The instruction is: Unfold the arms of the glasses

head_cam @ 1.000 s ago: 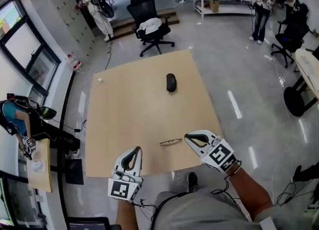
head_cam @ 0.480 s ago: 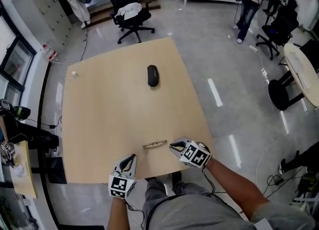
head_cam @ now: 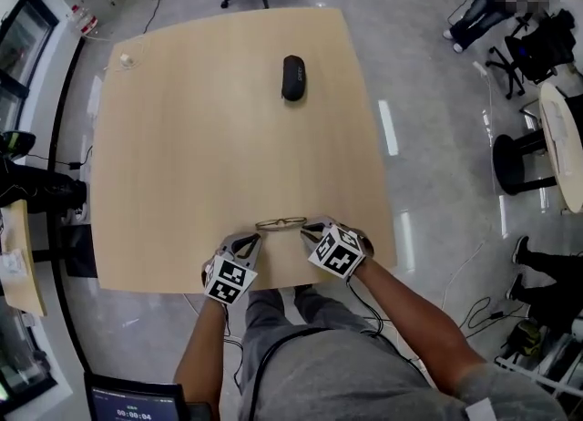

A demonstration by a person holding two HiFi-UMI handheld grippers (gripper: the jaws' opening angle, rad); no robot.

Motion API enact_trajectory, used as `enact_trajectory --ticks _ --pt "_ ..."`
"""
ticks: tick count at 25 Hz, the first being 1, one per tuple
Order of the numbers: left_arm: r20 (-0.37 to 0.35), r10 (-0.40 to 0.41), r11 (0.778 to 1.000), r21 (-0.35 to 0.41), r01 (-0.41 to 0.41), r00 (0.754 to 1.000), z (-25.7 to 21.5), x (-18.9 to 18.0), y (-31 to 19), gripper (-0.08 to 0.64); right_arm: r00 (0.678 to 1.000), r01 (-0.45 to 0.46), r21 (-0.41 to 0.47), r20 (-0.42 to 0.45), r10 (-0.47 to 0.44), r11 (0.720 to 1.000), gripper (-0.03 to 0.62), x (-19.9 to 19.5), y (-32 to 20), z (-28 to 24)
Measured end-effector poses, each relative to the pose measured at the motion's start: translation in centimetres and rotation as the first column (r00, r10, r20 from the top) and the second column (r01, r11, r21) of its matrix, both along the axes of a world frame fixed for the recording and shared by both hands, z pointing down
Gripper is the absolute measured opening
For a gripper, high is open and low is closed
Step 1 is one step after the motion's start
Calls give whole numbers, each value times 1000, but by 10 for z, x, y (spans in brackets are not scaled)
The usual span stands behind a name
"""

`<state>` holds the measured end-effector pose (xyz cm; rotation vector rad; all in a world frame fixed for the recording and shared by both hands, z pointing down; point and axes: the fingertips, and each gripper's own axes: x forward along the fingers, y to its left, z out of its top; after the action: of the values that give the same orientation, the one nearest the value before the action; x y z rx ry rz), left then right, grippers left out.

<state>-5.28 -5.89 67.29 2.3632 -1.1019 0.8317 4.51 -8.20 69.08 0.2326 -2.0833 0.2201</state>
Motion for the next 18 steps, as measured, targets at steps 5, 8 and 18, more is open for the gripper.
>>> enact_trajectory --ticks 5,8,18 --pt "0 -10 999 -53 10 1000 24 -14 -15 6 998 -50 -39 -27 49 998 67 4 -13 16" --pt "-5 1 998 -62 -1 1000 24 -11 -15 6 998 -48 -65 -35 46 997 74 4 -13 17" --pt "-40 48 993 -107 -52 998 52 -3 -20 8 999 -2 -136 -49 -5 991 100 -7 -6 47"
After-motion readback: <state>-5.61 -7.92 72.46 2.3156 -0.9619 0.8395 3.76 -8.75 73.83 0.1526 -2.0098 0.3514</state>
